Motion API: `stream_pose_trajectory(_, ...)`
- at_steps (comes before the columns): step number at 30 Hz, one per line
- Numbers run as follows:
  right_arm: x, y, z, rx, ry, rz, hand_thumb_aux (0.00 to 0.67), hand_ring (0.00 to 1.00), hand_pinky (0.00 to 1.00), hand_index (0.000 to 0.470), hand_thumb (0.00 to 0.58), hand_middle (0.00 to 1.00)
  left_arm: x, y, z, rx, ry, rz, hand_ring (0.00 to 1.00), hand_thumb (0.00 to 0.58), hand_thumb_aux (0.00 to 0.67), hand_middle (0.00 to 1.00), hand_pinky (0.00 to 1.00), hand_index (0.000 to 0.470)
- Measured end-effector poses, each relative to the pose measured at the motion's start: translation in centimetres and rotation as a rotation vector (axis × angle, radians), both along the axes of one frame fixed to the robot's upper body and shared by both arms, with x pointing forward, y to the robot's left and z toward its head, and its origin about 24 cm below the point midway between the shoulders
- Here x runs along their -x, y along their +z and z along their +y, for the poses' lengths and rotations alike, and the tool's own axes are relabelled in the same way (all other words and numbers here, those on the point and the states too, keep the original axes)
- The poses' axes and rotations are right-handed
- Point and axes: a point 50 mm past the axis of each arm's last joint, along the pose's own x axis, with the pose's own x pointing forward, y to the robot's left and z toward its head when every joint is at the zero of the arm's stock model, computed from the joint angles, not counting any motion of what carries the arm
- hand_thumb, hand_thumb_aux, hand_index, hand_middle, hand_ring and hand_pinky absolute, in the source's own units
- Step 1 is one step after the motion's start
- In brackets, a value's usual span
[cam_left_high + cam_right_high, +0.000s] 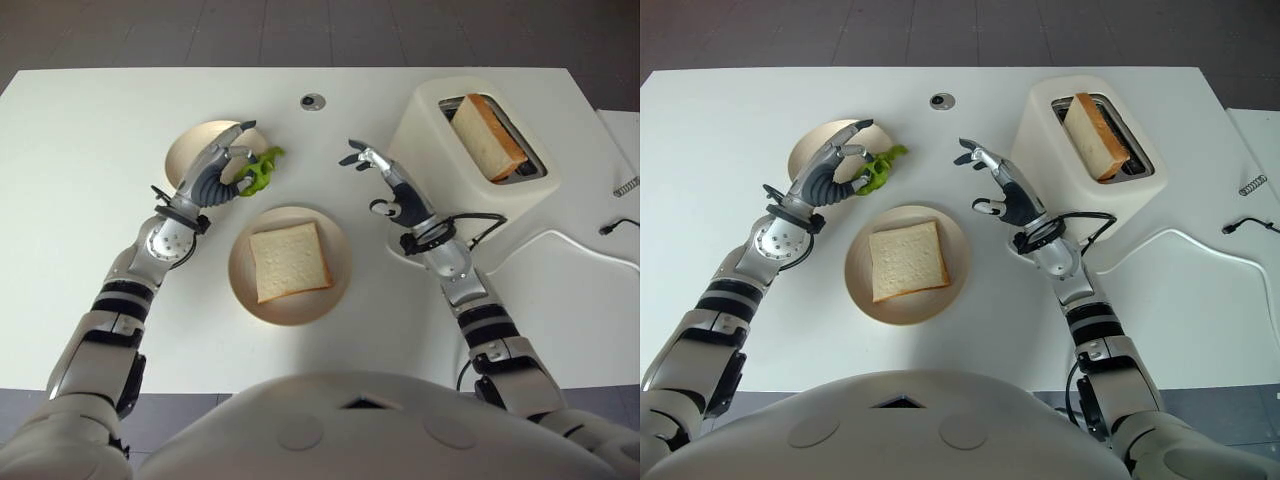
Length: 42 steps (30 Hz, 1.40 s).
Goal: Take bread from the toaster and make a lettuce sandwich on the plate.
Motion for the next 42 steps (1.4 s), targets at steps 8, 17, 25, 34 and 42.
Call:
stream_pose_trajectory(8,0.7,3.0,0.0,-0.075,0.017,-0.109,0.000,0.21,0.21,0.000,0.000,0.21,3.2,-1.0,-1.6,-0.056,-0.262,0.088,0.00,0.580,0.670,0.00,0.00,0.470)
stream_pose_trajectory(17,1.3,4.0,0.1,-0.104,0.040,-0.115,0.000,0.21,0.21,0.000,0.000,0.21,5.6,-2.4,-2.4,-0.133,-0.423,0.190,0.00,0.580,0.670,0.00,0.00,0.470)
stream_pose_trajectory(25,3.2,6.8,-1.4,-0.026,0.070,-0.216,0.000,0.10,0.10,0.000,0.000,0.10,5.9,-2.6,-2.1,-0.176,-0.445,0.216,0.00,0.580,0.670,0.00,0.00,0.470)
stream_pose_trajectory(34,4.7,10.5,-8.7,0.103,-0.046,-0.265,0.000,0.00,0.00,0.000,0.000,0.00,6.2,-3.0,-1.4,-0.196,-0.434,0.248,0.00,0.000,0.000,0.00,0.00,0.000)
stream_pose_trajectory(42,4.3,12.3,-13.4,0.242,-0.303,-0.319,0.000,0.00,0.00,0.000,0.000,0.00,6.3,-2.9,-1.1,-0.200,-0.435,0.240,0.00,0.000,0.000,0.00,0.00,0.000)
